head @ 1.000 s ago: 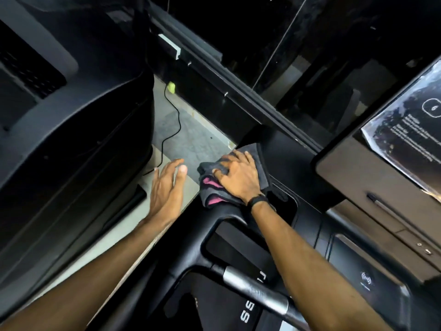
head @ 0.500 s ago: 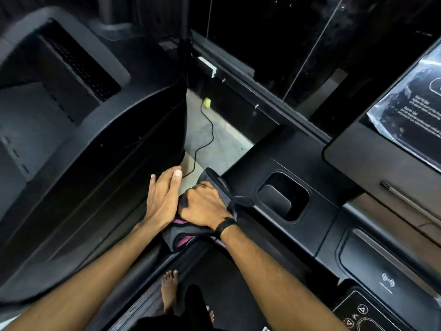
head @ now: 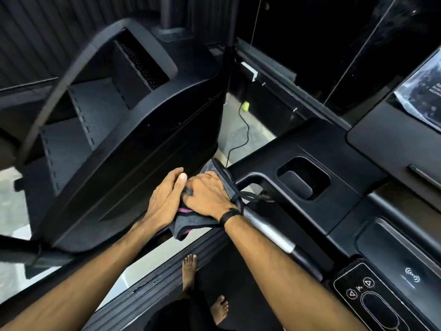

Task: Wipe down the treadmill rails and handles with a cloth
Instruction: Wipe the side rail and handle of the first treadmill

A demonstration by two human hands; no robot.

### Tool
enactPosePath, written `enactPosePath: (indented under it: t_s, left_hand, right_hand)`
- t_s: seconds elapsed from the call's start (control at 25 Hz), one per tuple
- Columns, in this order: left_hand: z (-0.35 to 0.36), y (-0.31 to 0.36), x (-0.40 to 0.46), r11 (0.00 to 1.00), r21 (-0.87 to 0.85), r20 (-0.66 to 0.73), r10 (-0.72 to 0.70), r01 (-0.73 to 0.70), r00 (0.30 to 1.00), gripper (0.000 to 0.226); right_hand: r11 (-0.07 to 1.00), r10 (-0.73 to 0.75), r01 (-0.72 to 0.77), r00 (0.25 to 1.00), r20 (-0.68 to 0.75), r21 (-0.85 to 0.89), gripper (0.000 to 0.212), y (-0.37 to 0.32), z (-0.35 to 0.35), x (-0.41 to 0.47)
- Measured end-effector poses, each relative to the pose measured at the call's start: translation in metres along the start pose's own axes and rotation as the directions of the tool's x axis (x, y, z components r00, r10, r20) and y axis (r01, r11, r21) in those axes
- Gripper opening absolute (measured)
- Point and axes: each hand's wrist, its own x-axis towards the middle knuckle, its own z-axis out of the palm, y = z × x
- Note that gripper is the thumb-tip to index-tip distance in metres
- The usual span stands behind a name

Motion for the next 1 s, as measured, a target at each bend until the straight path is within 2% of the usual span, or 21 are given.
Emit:
enactPosePath:
  t_s: [0.2, 0.36, 0.52, 0.8, 1.0]
  left_hand:
    - [0.001, 0.006, -0.013, 0.998, 0.058, -0.012, -0.004, 0.005, 1.0, 0.083]
    - [0.007, 0.008, -0.01, 0.994, 0.109, 0.003, 0.004, -0.004, 1.0, 0.083]
    - [0.009, 0.004, 0.0, 0.988, 0.154, 0.024, 0.017, -0.021, 1.0, 0.073]
    - [0.011, 0.008, 0.007, 0.97, 0.173, 0.134, 0.151, -0.173, 0.98, 0.085]
    - [0.012, 0.013, 0.009, 0.962, 0.159, 0.183, 0.19, -0.22, 0.964, 0.086]
  right_hand:
    - [0.999, -0.043, 0.044, 0.996, -0.084, 0.016, 0.029, -0.006, 0.012, -0.013]
    - [1.0, -0.006, 0.008, 0.99, -0.141, 0.016, 0.032, -0.006, 0.018, -0.014]
    - [1.0, 0.023, -0.026, 0.984, -0.179, -0.014, 0.032, -0.01, 0.018, -0.012]
    - [0.993, 0.101, -0.117, 0.931, -0.351, -0.025, 0.036, -0.022, 0.018, -0.035]
    - [0.982, 0.147, -0.174, 0.948, -0.282, -0.072, 0.049, -0.017, 0.02, -0.037]
